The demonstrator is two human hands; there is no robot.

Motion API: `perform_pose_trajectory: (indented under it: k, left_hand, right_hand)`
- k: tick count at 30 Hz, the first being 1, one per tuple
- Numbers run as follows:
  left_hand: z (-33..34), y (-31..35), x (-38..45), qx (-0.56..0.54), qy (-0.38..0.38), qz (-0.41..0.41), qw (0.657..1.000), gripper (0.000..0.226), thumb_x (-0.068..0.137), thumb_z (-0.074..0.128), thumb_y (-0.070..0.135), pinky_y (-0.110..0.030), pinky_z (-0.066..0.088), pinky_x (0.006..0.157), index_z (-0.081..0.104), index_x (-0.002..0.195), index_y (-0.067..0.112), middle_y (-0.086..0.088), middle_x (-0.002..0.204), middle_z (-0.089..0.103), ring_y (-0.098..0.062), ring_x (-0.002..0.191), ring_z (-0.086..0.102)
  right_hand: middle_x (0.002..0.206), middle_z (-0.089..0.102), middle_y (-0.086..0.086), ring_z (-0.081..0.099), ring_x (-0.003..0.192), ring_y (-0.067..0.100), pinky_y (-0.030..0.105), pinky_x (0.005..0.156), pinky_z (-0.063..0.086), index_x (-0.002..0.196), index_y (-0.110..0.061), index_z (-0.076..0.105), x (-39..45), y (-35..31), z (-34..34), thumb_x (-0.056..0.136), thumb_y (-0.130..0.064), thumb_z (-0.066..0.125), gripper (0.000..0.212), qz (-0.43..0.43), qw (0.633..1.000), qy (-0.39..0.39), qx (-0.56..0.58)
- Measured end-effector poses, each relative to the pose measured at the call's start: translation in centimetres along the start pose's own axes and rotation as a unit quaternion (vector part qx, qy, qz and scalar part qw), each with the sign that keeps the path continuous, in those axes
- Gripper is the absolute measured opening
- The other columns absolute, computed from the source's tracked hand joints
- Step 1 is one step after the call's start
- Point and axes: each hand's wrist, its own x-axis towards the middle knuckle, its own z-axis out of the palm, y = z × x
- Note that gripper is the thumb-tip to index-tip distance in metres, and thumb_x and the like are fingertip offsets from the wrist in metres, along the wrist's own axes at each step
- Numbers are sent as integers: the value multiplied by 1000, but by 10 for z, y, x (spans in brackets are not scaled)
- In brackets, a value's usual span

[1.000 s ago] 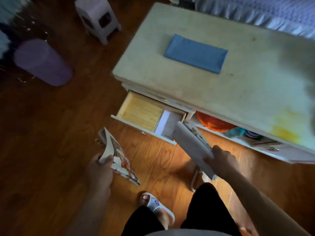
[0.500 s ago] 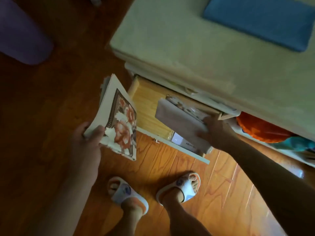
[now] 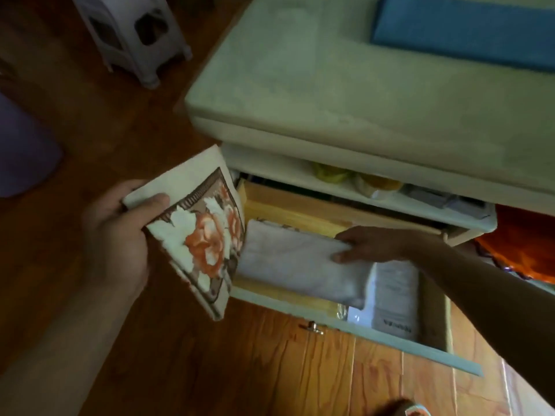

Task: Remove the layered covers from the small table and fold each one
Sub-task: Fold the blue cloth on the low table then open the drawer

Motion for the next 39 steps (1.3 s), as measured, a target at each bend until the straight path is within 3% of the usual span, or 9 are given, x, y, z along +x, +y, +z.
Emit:
perform_pose_trajectory:
  k: [4,12,15,20,23,27,31,35,39]
  left_hand:
    - [1,-17,32,-67,-8,45,997,18,79,68,7,-37,53,78,73,74,24,5,74,71,-20,75,68]
    - [18,-10,43,-121,-144,-18,982,24,85,60,3,-26,53,63,69,72,20,0,70,69,-17,64,66]
    - [18,-20,45,-160,-198,-71,965,22,89,55,7,-29,58,68,71,82,20,-4,80,73,-21,71,71]
    - [30,-30,50,-223,-234,-147,935,22,94,48,12,-36,62,70,65,108,17,-10,93,75,-26,81,74]
    - [47,-39,51,-257,-254,-196,912,33,91,43,15,-40,62,74,64,117,14,-15,100,73,-31,86,73]
    - [69,-63,70,-267,-297,-290,870,65,67,65,27,-45,62,81,59,130,12,-20,115,68,-35,99,70]
    - [82,-104,86,-53,-356,-330,873,28,90,51,8,-35,60,68,64,115,9,-19,102,69,-26,78,72]
    - [104,-149,82,269,-321,-179,890,17,98,63,11,-30,52,76,65,114,16,-5,113,63,-18,93,63]
    - [119,-151,79,192,-283,-47,938,29,99,63,13,-33,58,83,62,120,33,0,120,59,-15,101,63]
  right_hand:
    - [114,53,-3,53,100,14,29,89,42,122,-34,61,36,21,11,81,-85,41,68,14,982,47,-184]
    - [148,46,7,45,132,32,47,109,41,157,-31,21,17,12,65,104,-46,34,56,-21,897,256,-359]
    - [150,39,9,37,135,34,50,109,37,153,-38,24,20,25,71,89,-74,-5,79,79,926,259,-263]
    - [138,42,8,39,125,30,46,104,38,146,-31,41,28,26,78,76,-90,-3,102,113,918,332,-184]
    - [142,42,5,36,134,29,46,109,38,140,-34,48,30,31,78,82,-84,37,77,149,931,331,-47]
    - [101,72,-12,68,100,8,37,85,57,107,-28,66,17,23,79,85,-35,76,25,-55,905,364,215]
    - [95,75,5,71,87,18,35,77,56,101,-14,73,7,28,78,55,-58,90,65,-104,851,281,431]
    - [97,73,12,68,88,24,45,82,49,94,-17,75,10,28,65,91,-54,61,40,-50,855,273,437]
    - [117,70,20,68,107,32,46,96,52,122,-3,65,4,23,58,99,-50,51,53,-31,820,252,513]
